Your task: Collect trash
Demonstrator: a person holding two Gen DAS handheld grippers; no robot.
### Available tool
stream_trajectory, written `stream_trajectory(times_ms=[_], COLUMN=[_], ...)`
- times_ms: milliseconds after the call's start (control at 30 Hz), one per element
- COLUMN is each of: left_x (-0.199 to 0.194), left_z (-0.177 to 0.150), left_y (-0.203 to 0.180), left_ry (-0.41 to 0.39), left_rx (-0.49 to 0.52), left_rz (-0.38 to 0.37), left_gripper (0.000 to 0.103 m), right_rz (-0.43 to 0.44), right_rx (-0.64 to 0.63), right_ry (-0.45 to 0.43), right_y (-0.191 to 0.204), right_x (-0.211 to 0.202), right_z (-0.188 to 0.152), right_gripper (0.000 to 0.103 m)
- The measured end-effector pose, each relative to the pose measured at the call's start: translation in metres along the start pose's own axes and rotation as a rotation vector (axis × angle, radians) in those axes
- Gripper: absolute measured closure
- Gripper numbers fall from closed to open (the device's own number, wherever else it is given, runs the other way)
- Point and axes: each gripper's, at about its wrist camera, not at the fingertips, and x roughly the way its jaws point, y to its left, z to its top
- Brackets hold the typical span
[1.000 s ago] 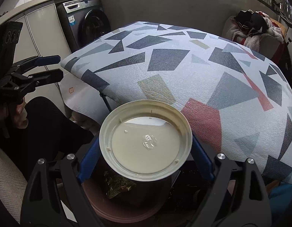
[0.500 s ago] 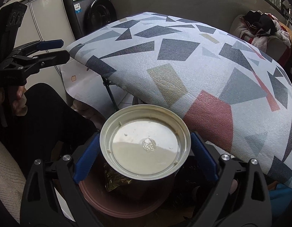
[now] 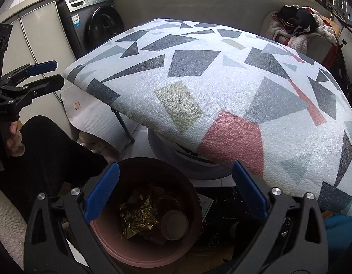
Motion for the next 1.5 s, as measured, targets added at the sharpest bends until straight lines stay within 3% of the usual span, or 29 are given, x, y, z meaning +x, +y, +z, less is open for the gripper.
stream_trajectory(times_ms=[133,333,700,833,933,1500], left_x=[-0.004,-0.02,-0.04,-0.049,-0.049,-0.047], left_z=[0.008,0.029,0.093,0.111,0.12,0.13], left_y=[0.001,-0.003,0.01,0.007,0.004,-0.003], left_ry=[-0.02,-0.106,-0.206,-0.253,-0.246,-0.231], left_rx=[-0.005,0.031,-0.065,-0.068,-0.061,-0.031], left_rz=[0.006,0.092,0.007,0.023,-0.003,0.014], left_gripper=[0.006,0.006,0.006,0.006,0.006,0.006], right_rz=[-0.025,-0.068,-0.137,-0.17,-0.188,-0.196], right_rx=[0.013,0.062,0.133,0.134,0.139,0.143], right_ry=[-0.02,-0.072,-0.23,-0.264,-0.288,-0.287], right_y=[-0.005,-0.023,-0.056,-0.063,-0.065,-0.062], right_x=[-0.005,-0.022,-0.077,-0.099,-0.111,-0.114], right_z=[0.007,0.031,0.088,0.102,0.107,0.109], right_gripper=[0.006,0.006,0.006,0.006,0.006,0.006])
